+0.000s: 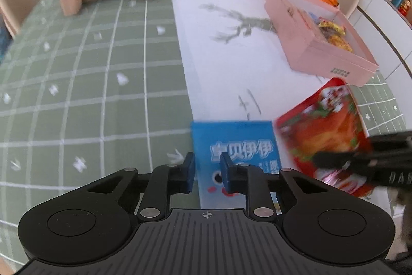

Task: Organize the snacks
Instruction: 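Lift the sausage packet with the right gripper while the left lifts the seaweed packet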

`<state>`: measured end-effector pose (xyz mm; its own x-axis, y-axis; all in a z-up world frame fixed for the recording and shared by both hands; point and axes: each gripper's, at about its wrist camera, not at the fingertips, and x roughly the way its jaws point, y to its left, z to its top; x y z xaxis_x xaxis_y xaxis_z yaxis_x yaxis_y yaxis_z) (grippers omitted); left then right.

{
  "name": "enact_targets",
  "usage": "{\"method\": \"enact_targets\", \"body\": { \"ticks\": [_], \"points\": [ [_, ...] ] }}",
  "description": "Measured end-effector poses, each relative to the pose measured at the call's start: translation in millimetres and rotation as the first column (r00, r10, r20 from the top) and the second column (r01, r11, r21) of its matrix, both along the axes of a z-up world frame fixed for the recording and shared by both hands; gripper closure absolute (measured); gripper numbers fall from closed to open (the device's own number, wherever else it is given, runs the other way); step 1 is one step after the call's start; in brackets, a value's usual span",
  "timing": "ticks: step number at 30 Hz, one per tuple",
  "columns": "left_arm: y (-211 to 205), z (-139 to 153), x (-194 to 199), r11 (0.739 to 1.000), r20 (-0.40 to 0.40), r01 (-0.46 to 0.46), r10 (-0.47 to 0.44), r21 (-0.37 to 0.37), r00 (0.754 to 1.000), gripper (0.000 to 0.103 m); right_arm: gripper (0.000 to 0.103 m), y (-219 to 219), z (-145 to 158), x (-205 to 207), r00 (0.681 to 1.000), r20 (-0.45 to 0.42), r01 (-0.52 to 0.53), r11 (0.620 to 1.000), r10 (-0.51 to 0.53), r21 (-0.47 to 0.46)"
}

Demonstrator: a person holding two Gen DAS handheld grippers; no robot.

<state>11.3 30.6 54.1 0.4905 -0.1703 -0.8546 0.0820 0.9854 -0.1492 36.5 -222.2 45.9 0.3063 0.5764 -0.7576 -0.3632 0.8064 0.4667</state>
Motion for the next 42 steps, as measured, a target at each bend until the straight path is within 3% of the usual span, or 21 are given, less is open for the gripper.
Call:
{"method": "enact_targets", "body": {
  "ticks": [3,5,7,8,10,22,31,33,36,38,39,42],
  "points": [
    [-17.0,16.1,-7.1,0.998,0.027,0.060,-0.060,0.010,0.998,0.076,0.080,-21.2,12.4,0.0,0.996,0.084,0.048,0.995,-0.041,-0.088],
    [-39.3,14.8,-13.8,0.991,0.015,0.103,-0.105,0.082,0.994,0.073,0.080,-37.1,14.3,1.9,0.990,0.115,0.095,0.984,-0.078,-0.149],
    [-66.6,2.8,-18.9,0.967,-0.017,0.170,-0.170,0.188,0.985,0.073,0.080,-50.5,9.9,2.8,0.986,0.120,0.136,0.973,-0.114,-0.186],
    [-79.2,-6.4,-19.8,0.952,-0.047,0.206,-0.201,0.225,0.979,0.073,0.080,-57.3,6.2,3.1,0.984,0.113,0.155,0.968,-0.135,-0.196],
    [-90.6,-11.2,-23.3,0.942,-0.021,0.208,-0.210,0.264,0.977,0.074,0.079,-70.8,0.2,3.4,0.981,0.094,0.186,0.967,-0.172,-0.175],
    [-90.9,-9.3,-6.8,0.974,-0.052,0.155,-0.148,0.162,0.988,0.073,0.076,-79.8,-12.3,-2.4,0.979,0.097,0.195,0.969,-0.181,-0.153],
    [-97.1,-0.9,-11.8,0.984,-0.050,0.100,-0.094,0.149,0.994,0.072,0.075,-87.4,-17.3,-2.4,0.982,0.094,0.174,0.977,-0.163,-0.124],
    [-114.1,-0.5,-13.3,0.971,-0.033,0.122,-0.118,0.207,0.992,0.072,0.075,-91.1,-18.1,-3.0,0.983,0.098,0.169,0.978,-0.158,-0.119],
    [-148.3,-11.2,-17.7,0.916,-0.048,0.211,-0.207,0.340,0.977,0.071,0.075,-100.0,-20.6,-2.1,0.983,0.098,0.163,0.981,-0.153,-0.107],
    [-161.4,-20.5,-19.5,0.901,-0.069,0.233,-0.223,0.365,0.972,0.059,0.075,-107.2,-22.2,0.2,0.984,0.096,0.159,0.983,-0.150,-0.092],
    [-165.4,-21.9,-19.8,0.903,-0.070,0.231,-0.220,0.362,0.973,0.048,0.075,-110.0,-22.5,1.5,0.984,0.098,0.158,0.983,-0.149,-0.091],
    [-164.2,-23.2,-17.6,0.937,-0.063,0.201,-0.191,0.284,0.980,0.026,0.075,-116.6,-23.9,5.4,0.985,0.102,0.145,0.986,-0.136,-0.082]
  ]
}}
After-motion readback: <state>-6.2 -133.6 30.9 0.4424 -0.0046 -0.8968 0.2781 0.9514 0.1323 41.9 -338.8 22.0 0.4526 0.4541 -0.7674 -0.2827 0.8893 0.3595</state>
